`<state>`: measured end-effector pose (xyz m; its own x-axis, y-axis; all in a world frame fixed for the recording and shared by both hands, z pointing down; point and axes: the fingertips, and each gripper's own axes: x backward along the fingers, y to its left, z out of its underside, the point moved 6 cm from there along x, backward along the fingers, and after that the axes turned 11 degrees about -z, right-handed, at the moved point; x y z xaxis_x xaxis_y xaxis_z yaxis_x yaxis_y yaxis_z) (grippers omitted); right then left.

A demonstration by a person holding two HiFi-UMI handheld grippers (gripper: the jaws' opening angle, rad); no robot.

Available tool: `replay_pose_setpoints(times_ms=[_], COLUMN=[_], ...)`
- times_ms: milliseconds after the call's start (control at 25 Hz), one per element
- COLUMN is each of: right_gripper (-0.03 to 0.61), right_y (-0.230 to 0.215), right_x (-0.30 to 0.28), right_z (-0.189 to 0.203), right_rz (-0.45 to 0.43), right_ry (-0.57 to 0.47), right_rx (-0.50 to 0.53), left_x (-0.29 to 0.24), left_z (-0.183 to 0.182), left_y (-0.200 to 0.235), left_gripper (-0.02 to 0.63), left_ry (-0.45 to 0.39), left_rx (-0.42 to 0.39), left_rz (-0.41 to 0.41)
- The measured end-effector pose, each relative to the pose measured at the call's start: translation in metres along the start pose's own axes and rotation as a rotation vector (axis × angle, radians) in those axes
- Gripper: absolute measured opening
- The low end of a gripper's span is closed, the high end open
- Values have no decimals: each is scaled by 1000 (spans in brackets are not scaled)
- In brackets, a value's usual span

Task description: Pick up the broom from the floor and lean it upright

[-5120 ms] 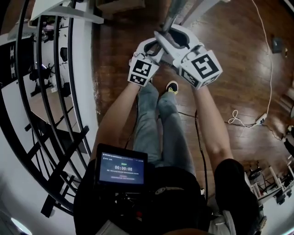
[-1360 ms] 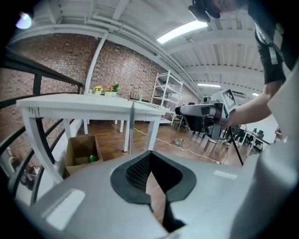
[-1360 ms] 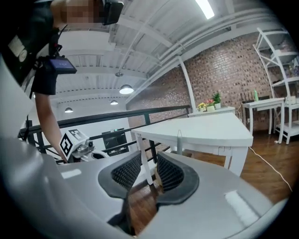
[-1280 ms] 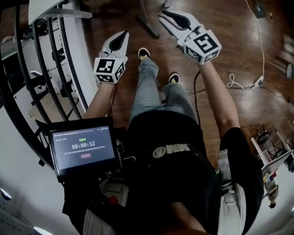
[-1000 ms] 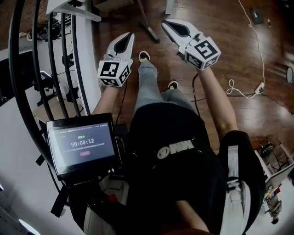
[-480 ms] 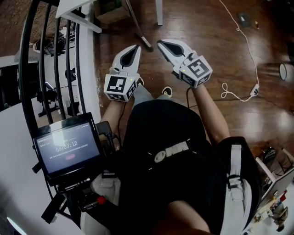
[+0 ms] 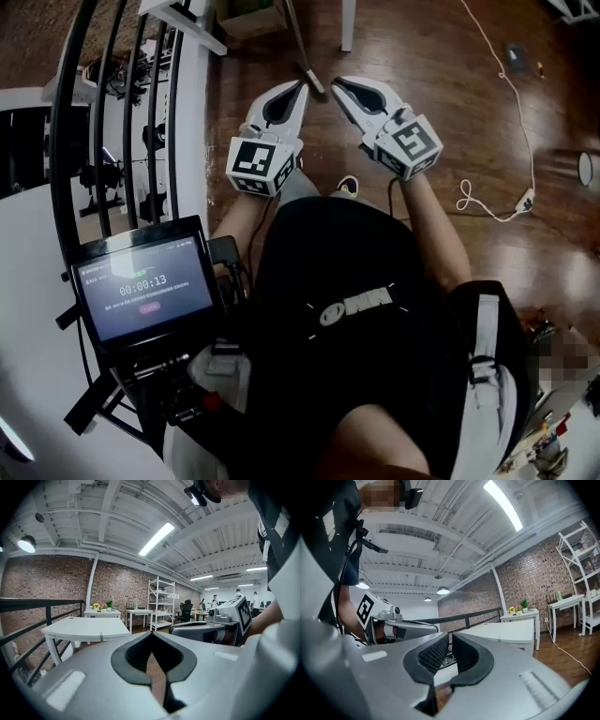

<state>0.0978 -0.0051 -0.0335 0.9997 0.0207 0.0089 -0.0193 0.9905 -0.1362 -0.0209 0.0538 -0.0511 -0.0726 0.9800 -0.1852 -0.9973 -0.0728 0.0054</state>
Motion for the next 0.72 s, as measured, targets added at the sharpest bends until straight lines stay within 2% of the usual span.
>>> replay_pose_setpoints(times_ms=[200, 320, 440, 720], right_gripper=[15, 15, 16, 15], right_y=[-3, -7, -4, -14], right_x=[0, -5, -13, -14], right_z=[-3, -3, -7, 2], right_rz=[5, -24, -34, -54], right_ry=[-2, 21, 15, 27], right_rx=[-18, 25, -7, 47], left_x=[-10, -14, -12, -14], left_z=[-6, -11, -10, -8], left_y=[-4, -2, 4, 9], left_gripper=[12, 12, 12, 12], left_ry=[-19, -27, -35, -51], left_rx=[-4, 9, 6, 3], left_rz=[13, 7, -14, -31])
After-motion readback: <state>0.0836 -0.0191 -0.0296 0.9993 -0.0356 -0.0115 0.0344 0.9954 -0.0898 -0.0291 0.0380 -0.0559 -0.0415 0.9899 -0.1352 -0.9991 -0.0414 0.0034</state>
